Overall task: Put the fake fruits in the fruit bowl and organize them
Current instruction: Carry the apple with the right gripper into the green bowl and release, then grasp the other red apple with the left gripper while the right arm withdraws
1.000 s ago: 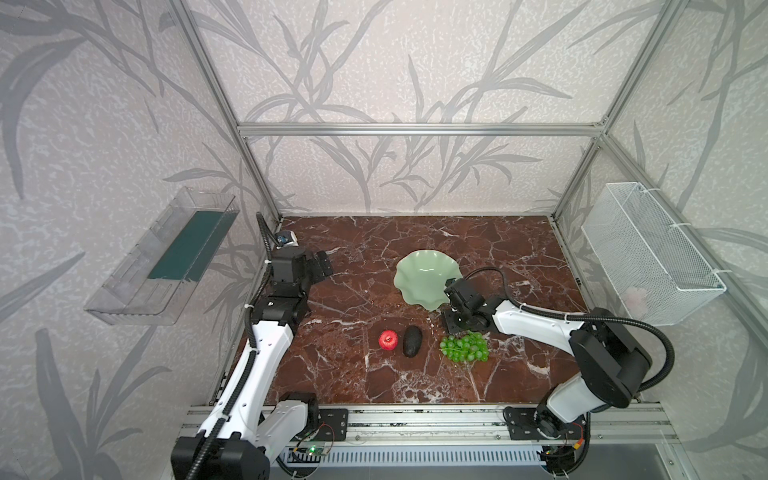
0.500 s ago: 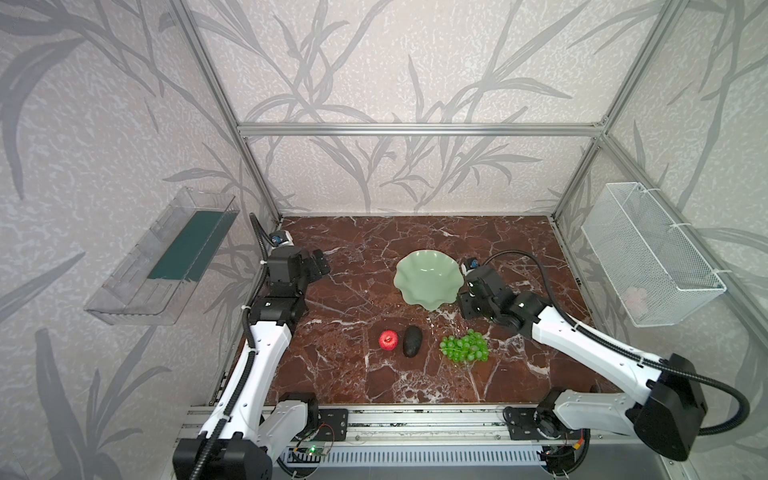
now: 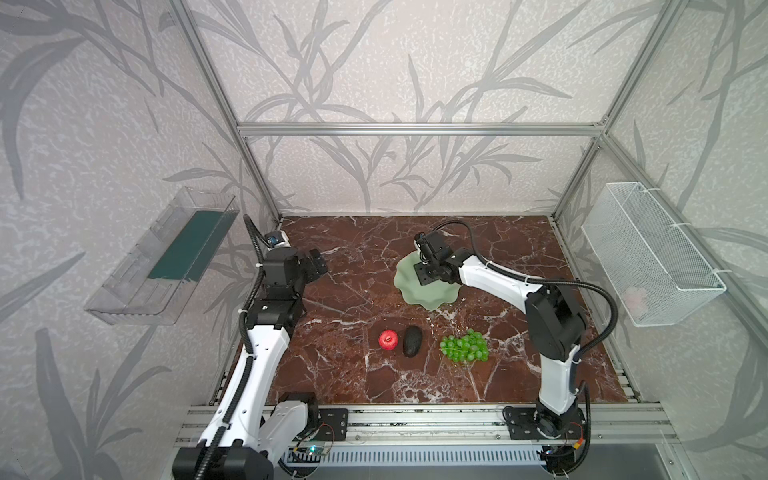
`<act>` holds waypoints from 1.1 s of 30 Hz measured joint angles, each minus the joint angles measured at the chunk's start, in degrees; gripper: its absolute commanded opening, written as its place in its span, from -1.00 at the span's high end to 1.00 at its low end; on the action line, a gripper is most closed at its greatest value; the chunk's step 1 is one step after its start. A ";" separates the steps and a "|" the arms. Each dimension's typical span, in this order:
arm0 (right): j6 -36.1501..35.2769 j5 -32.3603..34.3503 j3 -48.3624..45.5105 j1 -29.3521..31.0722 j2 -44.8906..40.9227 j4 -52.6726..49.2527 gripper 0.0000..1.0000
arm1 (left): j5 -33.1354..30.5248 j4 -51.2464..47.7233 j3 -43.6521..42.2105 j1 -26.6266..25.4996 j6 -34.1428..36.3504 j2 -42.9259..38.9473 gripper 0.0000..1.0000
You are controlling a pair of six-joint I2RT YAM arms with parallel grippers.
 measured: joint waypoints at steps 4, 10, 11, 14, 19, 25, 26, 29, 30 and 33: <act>-0.48 -0.68 4.20 -0.83 5.53 -0.48 -0.06 | -0.02 0.00 -0.04 0.20 0.00 -0.74 -0.94; -0.63 -1.49 7.17 -2.01 10.36 -1.20 -0.18 | 0.00 0.02 -0.37 0.35 -0.02 -1.51 -0.94; -0.57 -1.57 7.21 -2.14 10.67 -1.36 -0.20 | 0.02 0.02 -0.44 0.35 -0.02 -1.51 -0.94; -0.55 -1.70 7.78 -2.34 10.95 -1.51 -0.31 | 0.17 0.02 -0.57 0.37 -0.02 -1.51 -0.94; -0.11 -1.92 8.66 -2.45 11.34 -1.92 -0.56 | 0.20 0.02 -0.68 0.37 -0.02 -1.51 -0.94; 0.04 -2.05 8.37 -2.45 9.33 -2.82 -0.85 | 0.66 -0.07 -0.70 0.37 -0.22 -1.49 -0.94; 0.04 -1.95 7.58 -2.47 7.87 -2.75 -0.89 | 1.03 -0.15 -0.70 0.37 -0.26 -1.46 -0.93; 0.37 -1.25 2.01 -2.49 -0.31 -1.42 -0.99 | 3.96 -1.01 -0.68 0.37 -0.48 -1.25 -0.89; 0.48 -1.01 -1.01 -2.49 -4.33 -0.33 -0.98 | 5.81 -1.66 -0.63 0.35 -0.37 -0.96 -0.86; 1.46 -0.83 -11.50 -2.51 -17.22 4.94 -0.98 | 11.39 -5.33 0.44 -0.28 0.26 0.83 -0.80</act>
